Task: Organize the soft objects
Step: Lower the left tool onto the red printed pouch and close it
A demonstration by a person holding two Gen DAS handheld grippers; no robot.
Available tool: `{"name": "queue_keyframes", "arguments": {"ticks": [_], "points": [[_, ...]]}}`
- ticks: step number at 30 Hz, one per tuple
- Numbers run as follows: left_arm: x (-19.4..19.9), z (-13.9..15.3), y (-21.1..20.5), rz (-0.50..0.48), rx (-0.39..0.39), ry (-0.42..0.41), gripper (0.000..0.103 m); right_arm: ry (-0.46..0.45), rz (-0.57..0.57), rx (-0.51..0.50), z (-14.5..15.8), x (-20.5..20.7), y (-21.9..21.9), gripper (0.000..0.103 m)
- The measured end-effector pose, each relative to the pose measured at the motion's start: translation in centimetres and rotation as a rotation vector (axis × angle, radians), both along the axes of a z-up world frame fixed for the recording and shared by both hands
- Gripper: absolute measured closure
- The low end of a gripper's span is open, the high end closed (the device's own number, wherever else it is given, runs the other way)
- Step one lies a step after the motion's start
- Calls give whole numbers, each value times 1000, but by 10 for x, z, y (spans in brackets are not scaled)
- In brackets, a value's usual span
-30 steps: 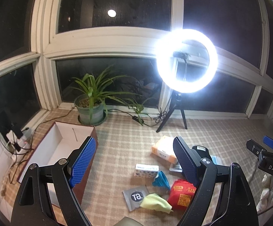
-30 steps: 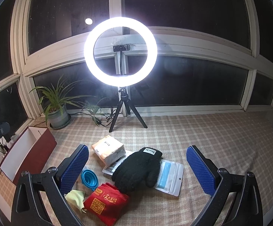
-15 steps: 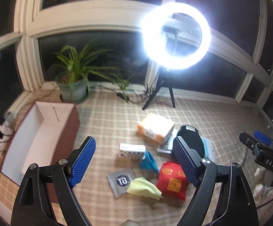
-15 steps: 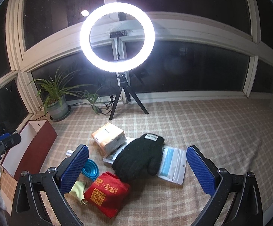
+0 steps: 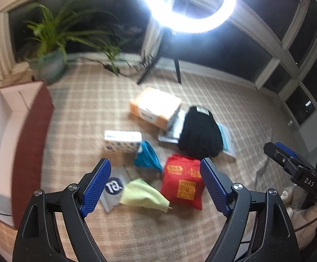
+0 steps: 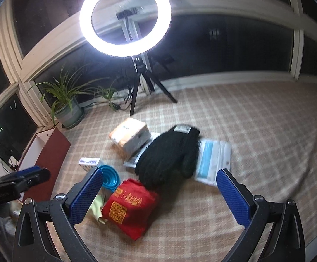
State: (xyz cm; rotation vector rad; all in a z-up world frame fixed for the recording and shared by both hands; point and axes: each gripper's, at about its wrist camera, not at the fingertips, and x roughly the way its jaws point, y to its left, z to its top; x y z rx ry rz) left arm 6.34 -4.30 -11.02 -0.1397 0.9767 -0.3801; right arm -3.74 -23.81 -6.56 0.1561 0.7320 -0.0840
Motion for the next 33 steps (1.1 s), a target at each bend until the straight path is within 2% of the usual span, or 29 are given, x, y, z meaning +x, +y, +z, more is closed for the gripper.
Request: {"name": "queue_keyframes", "arguments": {"ticks": [6,9,16,24,28,33], "points": [[13,-29,-17,-95,-15,99,22,81,0,118,-28,8,-12,0],[19,-43,-25,-122,-2,133,30,129,9,185,-44,13,-16,0],[28,-72,-38,-185,10,212,35,210,7,295,-77,21,-23,4],[37,-93,-48,-252,19,261,35,286,17,384,-106,32,-26,13],[37,-99,-55,-294,36,280,35,320,26,437,-120,37,-26,15],[42,-109,-61,-314,44,307,35,361,26,500,-135,45,-31,27]]}}
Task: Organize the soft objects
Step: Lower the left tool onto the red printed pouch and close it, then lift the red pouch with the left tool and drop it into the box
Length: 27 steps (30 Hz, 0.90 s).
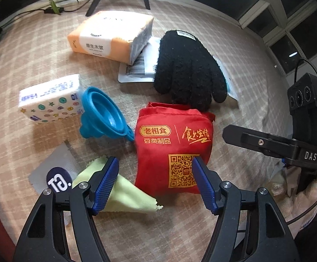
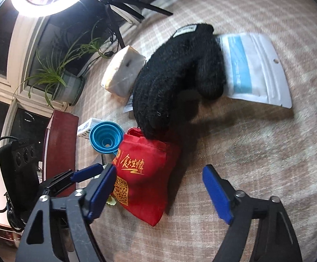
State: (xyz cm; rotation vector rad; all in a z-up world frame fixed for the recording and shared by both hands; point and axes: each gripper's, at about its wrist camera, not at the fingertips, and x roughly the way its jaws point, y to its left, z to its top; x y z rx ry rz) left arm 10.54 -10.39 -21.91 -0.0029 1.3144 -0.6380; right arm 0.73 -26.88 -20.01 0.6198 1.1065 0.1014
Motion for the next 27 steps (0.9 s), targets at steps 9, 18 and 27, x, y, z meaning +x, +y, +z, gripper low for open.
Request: {"name": "queue_keyframes", "arguments": {"ticks": [9,18,27], "points": [[3,-13,-12,-48,2,41,35,46,21,28,-15,14,2,29],[3,-16,-19,-74,-15,47,41,80,51,41,-23,24,5,45],[-5,-16,-24,-86,-25,44,43,89,95,15,-23,28,20,50]]}}
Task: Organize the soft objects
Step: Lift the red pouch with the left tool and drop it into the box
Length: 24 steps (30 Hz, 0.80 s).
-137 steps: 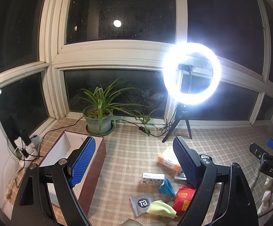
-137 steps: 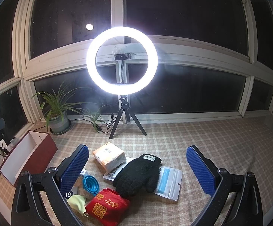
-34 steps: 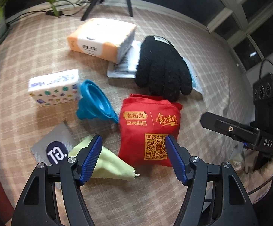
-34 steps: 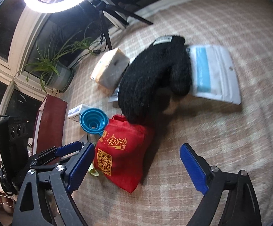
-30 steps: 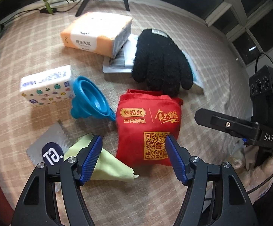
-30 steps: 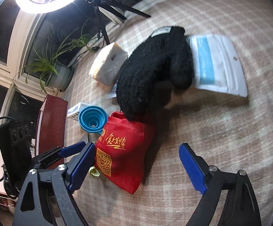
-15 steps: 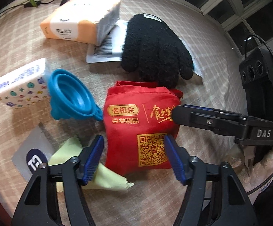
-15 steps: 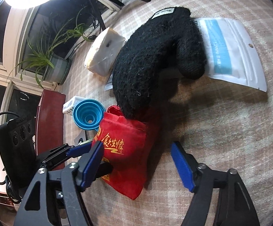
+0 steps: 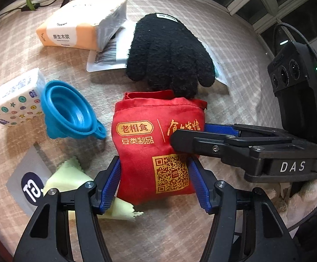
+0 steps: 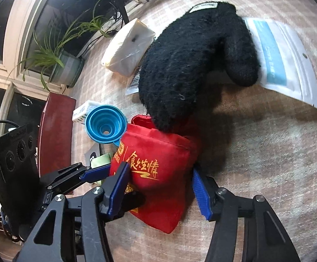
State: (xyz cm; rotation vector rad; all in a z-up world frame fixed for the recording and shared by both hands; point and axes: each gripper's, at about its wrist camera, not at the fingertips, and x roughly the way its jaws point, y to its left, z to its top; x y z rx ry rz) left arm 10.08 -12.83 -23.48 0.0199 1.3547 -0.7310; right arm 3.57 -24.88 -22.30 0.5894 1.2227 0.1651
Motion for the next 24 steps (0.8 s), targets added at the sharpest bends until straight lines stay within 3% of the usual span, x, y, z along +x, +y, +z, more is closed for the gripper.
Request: {"name": "queue_keyframes", "arguments": {"ticks": [12,24], "points": [[-14,26,1,4,-51,-53,44,-55,14,-76,28,-10,5,51],[-29,77,41,82,-119,-167,44,-151,69,-130,82,-14,38,51]]}}
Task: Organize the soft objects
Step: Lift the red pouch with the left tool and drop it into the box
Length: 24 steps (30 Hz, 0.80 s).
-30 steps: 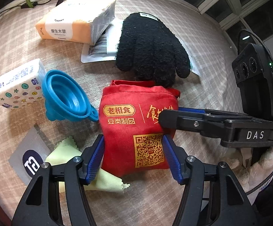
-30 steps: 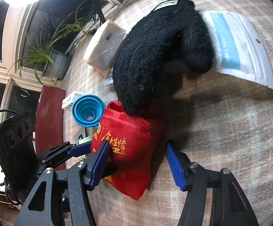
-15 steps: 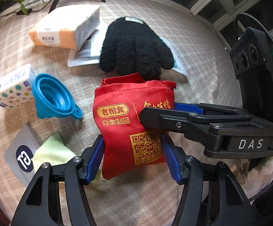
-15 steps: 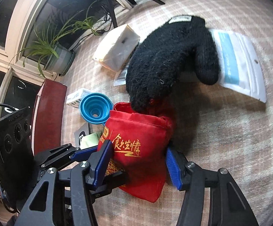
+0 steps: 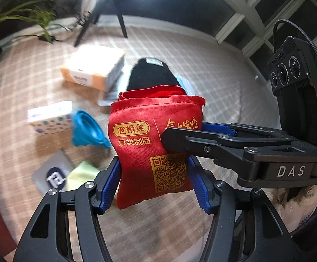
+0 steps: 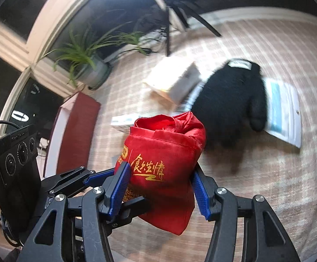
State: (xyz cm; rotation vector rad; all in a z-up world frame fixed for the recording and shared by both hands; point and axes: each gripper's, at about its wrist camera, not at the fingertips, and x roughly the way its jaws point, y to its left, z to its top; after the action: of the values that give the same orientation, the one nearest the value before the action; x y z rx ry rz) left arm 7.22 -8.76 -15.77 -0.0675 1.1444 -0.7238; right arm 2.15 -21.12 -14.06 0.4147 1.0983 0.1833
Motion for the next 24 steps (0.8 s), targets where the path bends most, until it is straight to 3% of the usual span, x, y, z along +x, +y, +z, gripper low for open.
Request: {"name": "queue_keyframes", "arguments": {"ticks": [7,14,19,24], "points": [[-11,26,62,134,-4,-61,44,-56,110,-30,28,8,56,51],[-22,50,152,327,25,-107,44,-104,283,-34,48,32,148,51],[-27,54,212,452,47,-118,44,-134,406,-35,57,46,222,51],[-28,43,265,553,69,-86,44,-128,516,-47,47,65,295,51]]}}
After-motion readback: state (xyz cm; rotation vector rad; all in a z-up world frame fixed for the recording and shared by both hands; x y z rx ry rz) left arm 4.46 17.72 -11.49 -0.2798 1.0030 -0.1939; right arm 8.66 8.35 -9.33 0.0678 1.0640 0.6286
